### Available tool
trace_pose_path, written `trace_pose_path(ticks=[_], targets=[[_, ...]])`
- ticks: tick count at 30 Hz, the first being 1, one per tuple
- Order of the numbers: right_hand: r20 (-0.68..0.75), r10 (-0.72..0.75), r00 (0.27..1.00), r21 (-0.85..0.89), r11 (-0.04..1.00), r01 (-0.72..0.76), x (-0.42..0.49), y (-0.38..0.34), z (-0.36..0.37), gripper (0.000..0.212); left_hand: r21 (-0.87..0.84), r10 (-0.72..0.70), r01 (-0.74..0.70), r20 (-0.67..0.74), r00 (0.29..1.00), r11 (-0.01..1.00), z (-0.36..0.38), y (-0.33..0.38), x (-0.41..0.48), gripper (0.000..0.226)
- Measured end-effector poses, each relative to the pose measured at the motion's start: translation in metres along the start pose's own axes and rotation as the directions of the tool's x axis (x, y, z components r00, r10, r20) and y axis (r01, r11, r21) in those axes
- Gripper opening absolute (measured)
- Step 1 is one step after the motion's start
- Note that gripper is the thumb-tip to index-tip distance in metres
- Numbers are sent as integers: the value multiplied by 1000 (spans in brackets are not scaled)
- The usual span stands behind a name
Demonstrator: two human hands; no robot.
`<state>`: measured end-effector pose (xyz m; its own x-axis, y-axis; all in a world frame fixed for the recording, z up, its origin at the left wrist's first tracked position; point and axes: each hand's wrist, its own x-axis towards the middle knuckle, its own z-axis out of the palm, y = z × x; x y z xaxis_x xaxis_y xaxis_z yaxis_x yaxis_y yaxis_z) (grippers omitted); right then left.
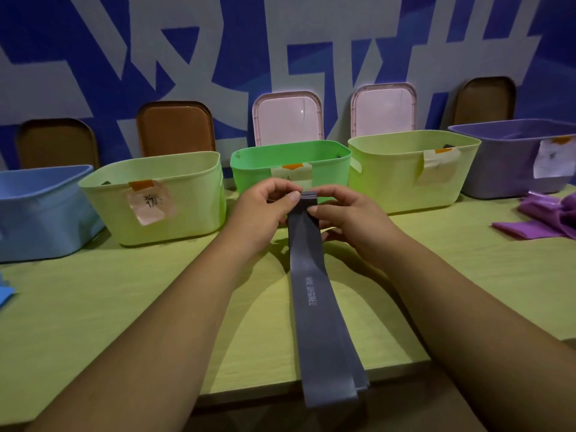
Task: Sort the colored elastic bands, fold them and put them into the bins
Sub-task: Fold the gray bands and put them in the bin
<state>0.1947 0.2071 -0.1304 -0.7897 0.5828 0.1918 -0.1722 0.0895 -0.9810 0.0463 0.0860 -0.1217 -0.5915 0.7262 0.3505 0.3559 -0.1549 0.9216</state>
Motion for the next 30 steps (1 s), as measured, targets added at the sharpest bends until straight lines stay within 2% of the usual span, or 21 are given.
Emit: trace_pose_path(ticks=[7, 10, 17, 25, 30], targets=[[-35, -68, 997, -40, 997, 66, -5, -1, -3, 23, -259, -119, 128, 49, 992, 957, 2, 10, -10, 11], [-23, -96, 995, -63, 994, 94, -4, -1, -2, 22, -289, -135, 143, 49, 990, 947, 1, 11, -11, 11], [-53, -114, 992, -54, 992, 111, -2, 1, -3, 20, -240, -154, 165, 63, 986, 957, 2, 9, -12, 3], [-56, -67, 996, -116, 991, 60, -4, -1, -2, 25, -213, -98, 99, 16, 995, 972, 3, 1, -8, 13], [5, -12, 1000, -37, 999, 12, -7, -4, -1, 22, -180, -89, 85, -14, 996, 980, 1, 1, -6, 10]])
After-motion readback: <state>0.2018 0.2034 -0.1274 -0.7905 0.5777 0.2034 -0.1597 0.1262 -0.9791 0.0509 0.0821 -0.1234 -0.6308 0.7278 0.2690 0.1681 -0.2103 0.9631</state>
